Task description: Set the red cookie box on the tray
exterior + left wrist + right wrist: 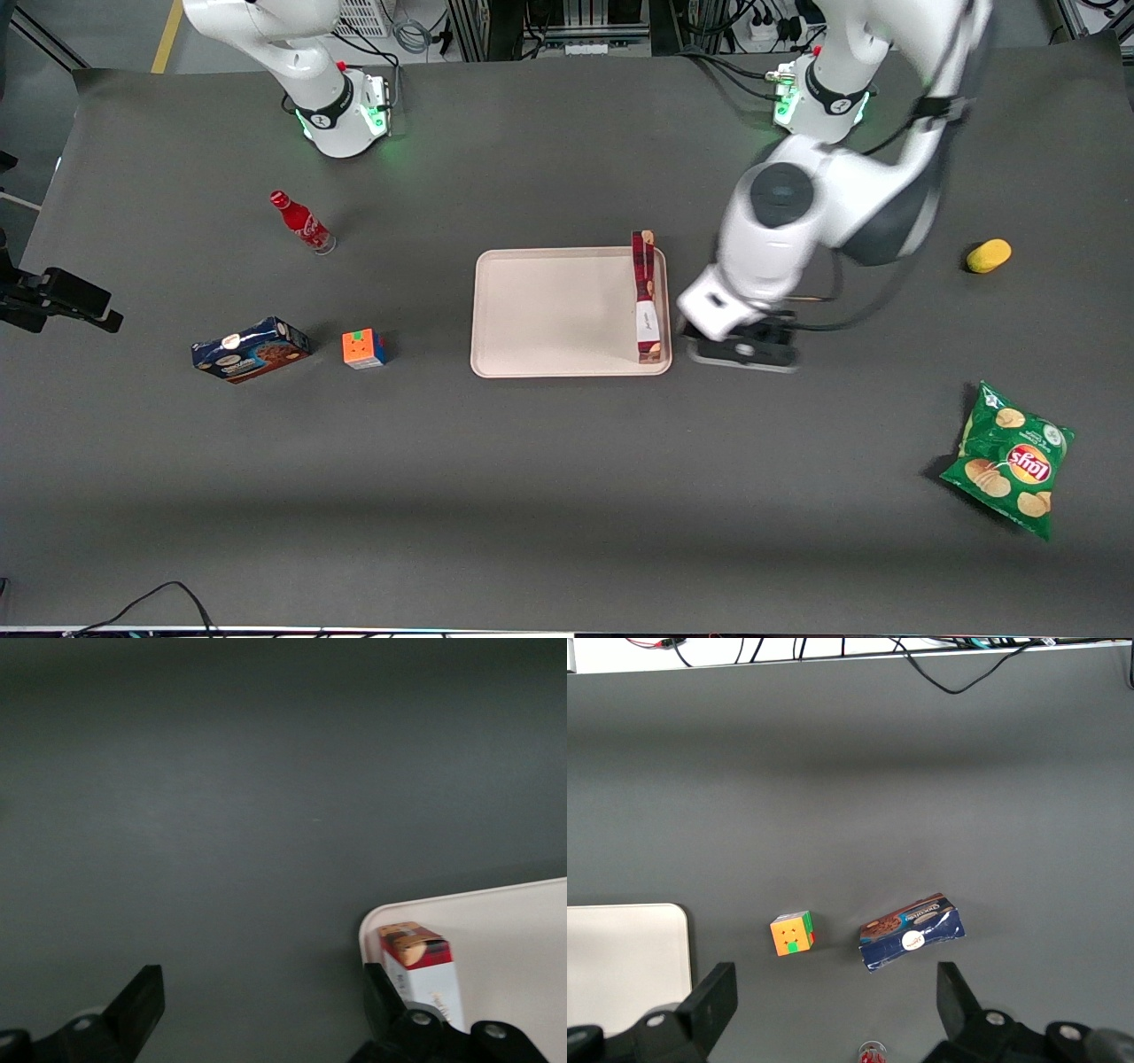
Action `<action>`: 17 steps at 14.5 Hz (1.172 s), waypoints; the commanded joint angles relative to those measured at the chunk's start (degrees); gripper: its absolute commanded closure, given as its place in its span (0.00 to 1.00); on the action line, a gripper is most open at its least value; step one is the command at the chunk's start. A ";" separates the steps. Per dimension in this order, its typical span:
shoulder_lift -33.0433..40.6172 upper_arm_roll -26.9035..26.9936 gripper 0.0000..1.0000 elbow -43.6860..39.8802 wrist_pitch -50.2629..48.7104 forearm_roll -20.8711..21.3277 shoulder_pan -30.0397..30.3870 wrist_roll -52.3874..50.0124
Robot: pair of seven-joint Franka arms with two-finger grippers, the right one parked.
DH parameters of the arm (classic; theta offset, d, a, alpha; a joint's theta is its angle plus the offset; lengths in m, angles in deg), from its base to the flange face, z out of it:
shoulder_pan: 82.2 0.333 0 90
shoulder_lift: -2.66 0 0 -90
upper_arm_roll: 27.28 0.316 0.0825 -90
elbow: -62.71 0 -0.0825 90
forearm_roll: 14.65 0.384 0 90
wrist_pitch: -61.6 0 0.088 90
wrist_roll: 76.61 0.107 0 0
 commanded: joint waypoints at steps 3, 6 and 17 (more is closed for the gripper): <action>7.33 12.17 0.00 -8.92 -16.86 -10.73 0.21 11.46; 9.78 18.05 0.00 -13.25 -23.91 -11.36 0.21 18.32; 15.16 20.97 0.00 -17.91 -33.32 -10.13 3.28 23.51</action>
